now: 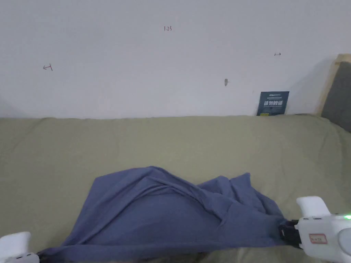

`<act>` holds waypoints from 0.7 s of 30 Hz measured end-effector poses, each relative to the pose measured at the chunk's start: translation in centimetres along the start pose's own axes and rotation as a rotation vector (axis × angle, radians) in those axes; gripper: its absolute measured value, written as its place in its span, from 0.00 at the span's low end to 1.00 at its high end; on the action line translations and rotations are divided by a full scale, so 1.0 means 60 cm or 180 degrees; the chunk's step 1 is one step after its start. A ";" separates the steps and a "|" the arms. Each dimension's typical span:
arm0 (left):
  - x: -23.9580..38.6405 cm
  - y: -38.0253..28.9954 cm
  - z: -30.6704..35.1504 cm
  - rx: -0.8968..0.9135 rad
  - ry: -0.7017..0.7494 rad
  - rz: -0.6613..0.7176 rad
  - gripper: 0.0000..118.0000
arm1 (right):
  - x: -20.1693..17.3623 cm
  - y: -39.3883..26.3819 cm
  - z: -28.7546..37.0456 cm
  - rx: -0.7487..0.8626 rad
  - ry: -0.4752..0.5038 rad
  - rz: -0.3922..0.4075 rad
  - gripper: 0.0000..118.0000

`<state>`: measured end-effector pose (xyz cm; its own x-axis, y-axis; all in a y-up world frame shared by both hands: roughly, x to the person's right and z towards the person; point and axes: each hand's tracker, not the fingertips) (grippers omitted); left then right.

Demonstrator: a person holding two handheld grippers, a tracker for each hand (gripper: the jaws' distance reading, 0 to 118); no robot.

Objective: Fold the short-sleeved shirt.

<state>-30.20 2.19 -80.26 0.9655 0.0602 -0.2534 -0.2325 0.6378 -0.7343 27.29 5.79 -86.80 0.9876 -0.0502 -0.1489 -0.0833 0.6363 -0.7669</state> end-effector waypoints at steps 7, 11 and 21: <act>-0.030 -0.097 0.094 -0.0090 -0.0029 -0.0033 0.03 | -0.019 -0.111 0.081 -0.0100 0.0050 0.0055 0.04; -0.052 -0.132 0.125 -0.0128 -0.0089 0.0046 0.03 | -0.009 -0.149 0.113 -0.0115 0.0104 -0.0003 0.04; -0.066 -0.208 0.152 -0.0301 -0.0101 0.0055 0.03 | -0.008 -0.253 0.101 -0.0408 0.0088 -0.0139 0.06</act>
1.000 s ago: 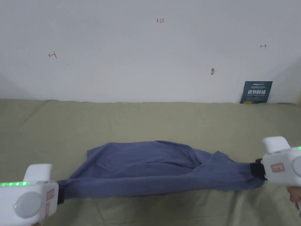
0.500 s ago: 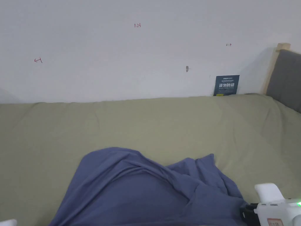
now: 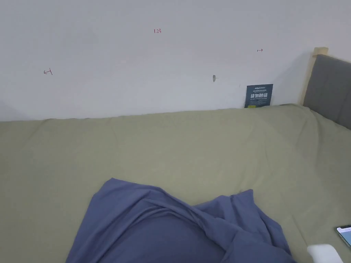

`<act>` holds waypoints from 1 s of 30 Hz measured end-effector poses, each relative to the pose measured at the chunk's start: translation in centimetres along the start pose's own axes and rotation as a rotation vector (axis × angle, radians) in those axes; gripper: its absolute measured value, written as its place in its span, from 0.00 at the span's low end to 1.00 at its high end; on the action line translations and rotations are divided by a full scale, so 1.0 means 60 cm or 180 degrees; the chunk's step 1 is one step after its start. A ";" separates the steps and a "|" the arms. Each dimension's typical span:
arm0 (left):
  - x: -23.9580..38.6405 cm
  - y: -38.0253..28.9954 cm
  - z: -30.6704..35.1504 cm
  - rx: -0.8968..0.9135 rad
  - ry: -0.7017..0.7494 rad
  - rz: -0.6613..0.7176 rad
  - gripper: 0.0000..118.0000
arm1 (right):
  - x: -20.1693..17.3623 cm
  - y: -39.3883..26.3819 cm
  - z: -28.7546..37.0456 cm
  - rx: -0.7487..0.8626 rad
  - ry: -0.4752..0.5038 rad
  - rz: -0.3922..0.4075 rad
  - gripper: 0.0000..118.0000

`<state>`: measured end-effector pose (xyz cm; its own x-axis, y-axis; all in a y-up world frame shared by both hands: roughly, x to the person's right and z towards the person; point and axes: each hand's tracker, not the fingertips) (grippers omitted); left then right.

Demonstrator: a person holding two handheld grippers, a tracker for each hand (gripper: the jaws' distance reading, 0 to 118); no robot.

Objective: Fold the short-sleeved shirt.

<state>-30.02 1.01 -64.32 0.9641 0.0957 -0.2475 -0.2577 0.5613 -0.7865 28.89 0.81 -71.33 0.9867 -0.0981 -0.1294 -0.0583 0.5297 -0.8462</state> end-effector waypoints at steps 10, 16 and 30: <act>-0.005 -0.010 -0.003 0.0000 -0.0049 -0.0012 1.00 | 0.010 -0.016 0.019 0.0003 -0.0227 -0.0119 0.97; 0.002 -0.008 0.039 0.0173 -0.0138 0.0065 0.98 | -0.019 -0.011 0.079 0.0239 -0.0214 -0.0383 0.92; -0.006 -0.068 0.091 0.0192 -0.0217 -0.0006 0.00 | -0.119 -0.117 0.128 0.0343 -0.0251 -0.0104 0.01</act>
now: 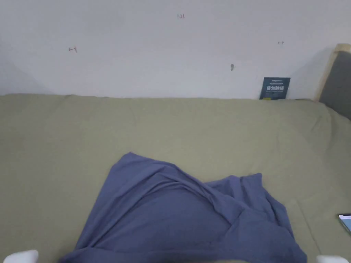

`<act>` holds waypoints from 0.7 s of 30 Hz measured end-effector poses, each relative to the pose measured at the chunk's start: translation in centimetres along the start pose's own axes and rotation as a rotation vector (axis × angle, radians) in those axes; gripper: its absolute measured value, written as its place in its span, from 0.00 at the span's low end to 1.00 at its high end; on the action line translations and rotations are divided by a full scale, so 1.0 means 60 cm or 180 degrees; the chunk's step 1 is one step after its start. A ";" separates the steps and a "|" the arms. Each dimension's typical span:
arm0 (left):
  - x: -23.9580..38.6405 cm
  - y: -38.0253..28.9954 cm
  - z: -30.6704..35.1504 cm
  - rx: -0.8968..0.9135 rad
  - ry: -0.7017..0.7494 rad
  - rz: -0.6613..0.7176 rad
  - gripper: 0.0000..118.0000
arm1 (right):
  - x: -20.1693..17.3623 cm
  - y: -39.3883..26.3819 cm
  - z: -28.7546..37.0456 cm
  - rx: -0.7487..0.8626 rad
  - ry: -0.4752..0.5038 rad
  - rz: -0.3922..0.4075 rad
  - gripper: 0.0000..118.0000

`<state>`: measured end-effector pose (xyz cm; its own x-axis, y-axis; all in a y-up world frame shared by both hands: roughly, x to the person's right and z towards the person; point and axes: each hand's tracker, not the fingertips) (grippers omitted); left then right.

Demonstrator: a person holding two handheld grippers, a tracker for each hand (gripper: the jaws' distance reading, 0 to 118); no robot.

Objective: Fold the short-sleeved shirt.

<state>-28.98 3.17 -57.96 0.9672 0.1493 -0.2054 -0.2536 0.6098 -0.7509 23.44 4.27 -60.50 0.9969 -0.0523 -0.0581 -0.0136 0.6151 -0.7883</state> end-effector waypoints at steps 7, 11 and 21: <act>-0.036 -0.015 -0.007 -0.0181 -0.0008 0.0114 0.01 | -0.015 -0.022 -0.007 -0.0055 0.0182 -0.0082 0.01; -0.044 0.000 -0.011 -0.0001 0.0060 0.0180 0.30 | -0.025 -0.021 -0.005 -0.0046 0.0222 -0.0070 0.01; -0.002 0.053 -0.110 -0.0029 0.0084 -0.0120 0.97 | -0.028 -0.011 -0.004 -0.0115 0.0170 -0.0099 0.01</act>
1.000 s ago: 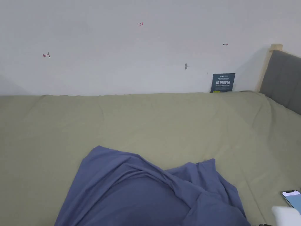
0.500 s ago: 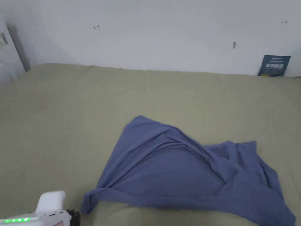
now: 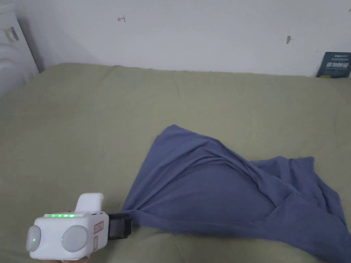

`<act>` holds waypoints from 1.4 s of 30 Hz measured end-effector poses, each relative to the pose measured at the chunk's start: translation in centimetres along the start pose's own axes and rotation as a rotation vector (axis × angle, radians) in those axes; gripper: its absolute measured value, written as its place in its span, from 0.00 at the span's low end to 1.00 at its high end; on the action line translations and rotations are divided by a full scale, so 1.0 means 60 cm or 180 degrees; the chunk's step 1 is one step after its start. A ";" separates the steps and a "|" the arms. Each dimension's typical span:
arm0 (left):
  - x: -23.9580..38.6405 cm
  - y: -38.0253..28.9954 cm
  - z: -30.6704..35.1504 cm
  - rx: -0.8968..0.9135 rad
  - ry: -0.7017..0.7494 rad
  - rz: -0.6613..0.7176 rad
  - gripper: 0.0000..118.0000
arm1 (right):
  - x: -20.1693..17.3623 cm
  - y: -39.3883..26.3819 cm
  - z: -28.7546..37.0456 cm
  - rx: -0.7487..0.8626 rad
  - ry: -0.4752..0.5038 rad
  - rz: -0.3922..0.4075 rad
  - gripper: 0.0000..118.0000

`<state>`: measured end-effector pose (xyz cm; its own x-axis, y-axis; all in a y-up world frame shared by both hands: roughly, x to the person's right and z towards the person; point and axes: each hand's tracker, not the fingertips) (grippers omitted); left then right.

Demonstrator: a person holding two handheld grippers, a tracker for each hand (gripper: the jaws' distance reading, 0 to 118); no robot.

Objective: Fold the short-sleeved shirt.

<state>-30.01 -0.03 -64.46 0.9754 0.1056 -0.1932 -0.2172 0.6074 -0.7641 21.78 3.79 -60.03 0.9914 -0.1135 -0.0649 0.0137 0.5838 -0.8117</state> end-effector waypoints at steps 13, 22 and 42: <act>0.007 0.000 -0.004 -0.0164 -0.0076 0.0071 0.07 | 0.084 0.022 -0.007 0.0004 -0.0402 0.0070 0.25; -0.011 0.004 -0.014 -0.0265 -0.0128 0.0168 0.07 | 0.117 0.056 -0.100 -0.0036 -0.0222 0.0351 0.99; 0.022 -0.005 -0.008 -0.0323 -0.0052 0.0138 0.07 | 0.127 0.031 -0.073 0.0417 0.0258 0.0038 0.00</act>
<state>-28.69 -0.45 -64.79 0.9654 0.1432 -0.2180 -0.2608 0.5192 -0.8139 28.80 0.48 -64.60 0.9779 -0.1672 -0.1252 0.0239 0.6849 -0.7283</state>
